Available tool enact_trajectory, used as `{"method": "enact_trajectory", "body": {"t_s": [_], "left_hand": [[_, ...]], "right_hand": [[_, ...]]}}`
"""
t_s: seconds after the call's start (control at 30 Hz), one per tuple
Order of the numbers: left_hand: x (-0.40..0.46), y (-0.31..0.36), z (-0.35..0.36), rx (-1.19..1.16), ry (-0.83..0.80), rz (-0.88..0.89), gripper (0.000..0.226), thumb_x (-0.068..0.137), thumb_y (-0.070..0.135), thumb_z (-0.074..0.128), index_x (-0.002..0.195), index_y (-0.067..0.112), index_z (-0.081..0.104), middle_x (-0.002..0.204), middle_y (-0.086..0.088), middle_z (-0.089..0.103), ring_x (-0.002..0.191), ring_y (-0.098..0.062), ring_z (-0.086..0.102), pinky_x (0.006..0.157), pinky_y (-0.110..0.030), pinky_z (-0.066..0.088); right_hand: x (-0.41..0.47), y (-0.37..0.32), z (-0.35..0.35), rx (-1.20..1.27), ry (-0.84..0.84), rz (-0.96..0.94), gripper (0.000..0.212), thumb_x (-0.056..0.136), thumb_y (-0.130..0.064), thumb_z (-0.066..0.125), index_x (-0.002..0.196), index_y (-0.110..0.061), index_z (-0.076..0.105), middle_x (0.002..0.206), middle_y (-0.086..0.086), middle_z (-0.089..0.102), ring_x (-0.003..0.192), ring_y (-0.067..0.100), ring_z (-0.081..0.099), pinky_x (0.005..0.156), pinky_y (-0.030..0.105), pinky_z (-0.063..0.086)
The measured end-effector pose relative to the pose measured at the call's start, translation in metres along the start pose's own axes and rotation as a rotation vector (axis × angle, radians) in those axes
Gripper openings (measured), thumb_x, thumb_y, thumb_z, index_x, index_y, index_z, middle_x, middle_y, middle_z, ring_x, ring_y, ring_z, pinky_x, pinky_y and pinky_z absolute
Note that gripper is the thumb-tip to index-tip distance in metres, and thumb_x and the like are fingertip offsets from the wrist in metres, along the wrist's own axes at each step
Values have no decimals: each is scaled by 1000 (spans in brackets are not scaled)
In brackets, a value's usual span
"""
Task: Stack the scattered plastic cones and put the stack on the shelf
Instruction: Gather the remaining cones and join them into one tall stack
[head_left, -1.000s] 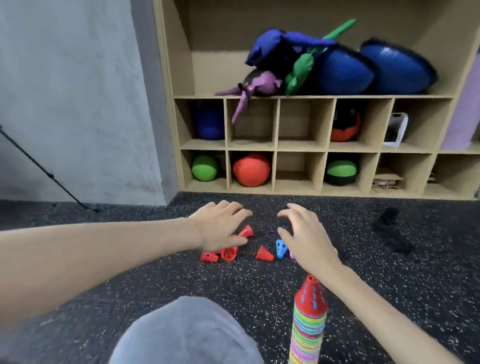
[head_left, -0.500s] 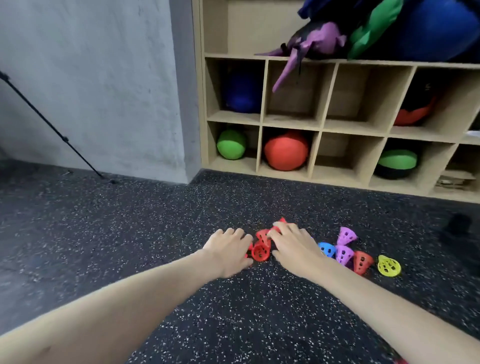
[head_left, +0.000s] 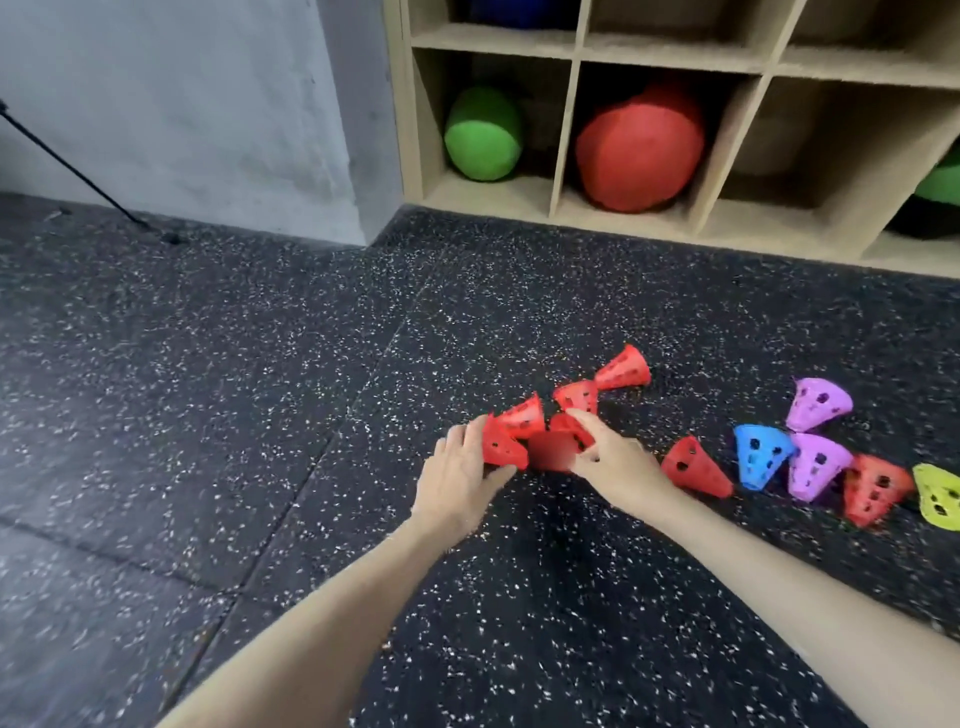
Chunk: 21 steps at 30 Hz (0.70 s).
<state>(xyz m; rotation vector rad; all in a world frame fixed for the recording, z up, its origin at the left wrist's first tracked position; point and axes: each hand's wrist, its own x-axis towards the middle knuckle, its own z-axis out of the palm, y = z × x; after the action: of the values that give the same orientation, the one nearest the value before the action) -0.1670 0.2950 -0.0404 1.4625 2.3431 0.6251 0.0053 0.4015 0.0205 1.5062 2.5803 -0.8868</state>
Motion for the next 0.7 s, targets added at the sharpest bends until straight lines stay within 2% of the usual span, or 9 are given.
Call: {"method": "enact_trajectory", "body": {"t_s": [0.07,0.13,0.23,0.3,0.37,0.47,0.57,0.63,0.7], "left_hand": [[15,-11,20,-156,84,-63,70,99,43,63,156,18,32,147,-5,51,132,-27,49,110,-42,41],[24,-20,40,-307,177,-126,53,99,35,66,147,22,46,130,0,64,121,-25,57,104,-43,45],[23,-26,67,-388,273,-115,17,105,25,55,120,28,61,103,13,66,100,-20,55,92,-41,46],[17,-26,75,-351,305,-29,16,107,23,46,112,28,60,100,14,60,98,-18,48,91,-38,44],[13,-25,77,-349,286,22,21,108,28,43,117,27,61,99,12,52,99,-16,42,94,-33,39],[7,-21,72,-390,208,69,30,105,42,38,111,34,67,96,11,47,102,-15,41,95,-25,35],[6,-19,70,-375,167,103,22,101,43,48,99,35,69,98,10,46,105,-15,41,94,-24,38],[6,-19,72,-373,168,108,20,95,41,60,110,28,65,110,9,45,111,-13,43,98,-24,41],[7,-20,73,-457,169,115,35,94,35,70,123,23,57,125,6,42,122,-7,44,102,-16,40]], "right_hand": [[21,4,15,128,44,49,54,100,-40,53,151,-35,38,124,0,70,111,25,64,93,38,47],[39,7,31,209,120,95,45,100,-42,55,142,-28,51,131,0,65,118,24,61,97,38,46],[56,11,48,335,365,203,22,98,-35,60,115,-25,67,115,-3,70,108,21,64,89,36,48],[62,13,51,420,478,275,10,97,-26,61,101,-27,70,106,-6,70,101,18,65,85,33,48],[64,16,47,465,552,296,13,97,-18,62,100,-29,70,100,-9,69,93,15,66,85,34,48],[62,18,27,519,612,160,22,96,-15,64,111,-30,60,89,-15,64,82,0,62,85,33,48],[57,17,9,510,537,-38,31,96,-15,65,122,-30,58,88,-21,65,88,-9,63,86,18,46],[53,11,3,456,476,-131,27,96,-13,66,120,-26,66,89,-23,67,90,-14,63,84,8,44],[52,2,1,431,426,-196,24,95,-11,67,115,-25,70,93,-21,71,93,-13,65,84,6,43]]}}
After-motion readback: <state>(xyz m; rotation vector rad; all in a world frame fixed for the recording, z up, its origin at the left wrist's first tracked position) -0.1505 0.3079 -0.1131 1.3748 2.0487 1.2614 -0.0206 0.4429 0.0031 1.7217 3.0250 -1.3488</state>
